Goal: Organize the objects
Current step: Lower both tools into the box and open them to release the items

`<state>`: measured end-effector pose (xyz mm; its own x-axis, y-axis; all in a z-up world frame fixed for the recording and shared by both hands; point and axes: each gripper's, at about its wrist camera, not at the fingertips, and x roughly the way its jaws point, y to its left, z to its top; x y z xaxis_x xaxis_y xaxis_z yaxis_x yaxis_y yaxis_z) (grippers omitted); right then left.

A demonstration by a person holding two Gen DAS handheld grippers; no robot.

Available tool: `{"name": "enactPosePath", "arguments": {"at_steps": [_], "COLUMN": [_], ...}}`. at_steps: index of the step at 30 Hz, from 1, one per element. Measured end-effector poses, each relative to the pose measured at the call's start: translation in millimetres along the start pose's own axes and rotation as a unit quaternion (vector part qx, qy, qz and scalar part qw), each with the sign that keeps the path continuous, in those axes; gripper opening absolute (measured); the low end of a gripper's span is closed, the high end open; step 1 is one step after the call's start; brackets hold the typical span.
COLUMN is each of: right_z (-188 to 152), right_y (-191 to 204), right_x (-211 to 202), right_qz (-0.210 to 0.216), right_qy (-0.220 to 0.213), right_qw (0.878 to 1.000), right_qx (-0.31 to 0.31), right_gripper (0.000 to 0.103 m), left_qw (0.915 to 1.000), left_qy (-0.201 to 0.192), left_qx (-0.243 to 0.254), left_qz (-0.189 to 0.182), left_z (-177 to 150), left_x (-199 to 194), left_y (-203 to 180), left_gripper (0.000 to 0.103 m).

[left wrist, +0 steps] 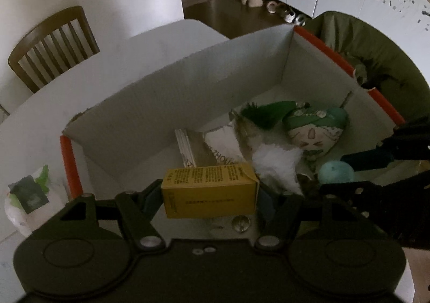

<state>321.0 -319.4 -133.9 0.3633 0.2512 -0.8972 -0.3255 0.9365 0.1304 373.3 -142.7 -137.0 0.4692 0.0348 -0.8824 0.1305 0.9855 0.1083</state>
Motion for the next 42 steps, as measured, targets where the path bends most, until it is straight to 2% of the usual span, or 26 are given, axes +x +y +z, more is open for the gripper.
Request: {"name": "enactPosePath", "arguments": {"at_steps": [12,24,31,33,42], "right_z": [0,-2,-5,-6,-8], "right_y": [4,3,3,3,-1], "right_x": [20,24,17,14,-6], "right_qz": [-0.005,-0.01,-0.003,-0.002,0.013], "right_qy": [0.018,0.019,0.01,0.006,-0.01], "right_qw": [0.999,0.999,0.999,0.999,0.999], "right_qx": [-0.025,-0.036,-0.052,-0.051,-0.039], "right_gripper": [0.035,0.035,0.038,0.042,0.043], "left_qw": [0.9988,0.9973,0.9982,0.9984,0.9989], "left_qy": [0.043,0.063,0.05,0.046,0.019], "left_qx": [-0.021,-0.035,-0.029,-0.031,-0.038], "left_qz": [-0.004,-0.012,-0.012,-0.013,-0.019], "left_z": [3,6,4,3,0], "left_x": [20,24,17,14,-4], "left_y": [3,6,5,4,-2], "left_gripper": [0.07,0.072,0.077,0.078,0.081]}}
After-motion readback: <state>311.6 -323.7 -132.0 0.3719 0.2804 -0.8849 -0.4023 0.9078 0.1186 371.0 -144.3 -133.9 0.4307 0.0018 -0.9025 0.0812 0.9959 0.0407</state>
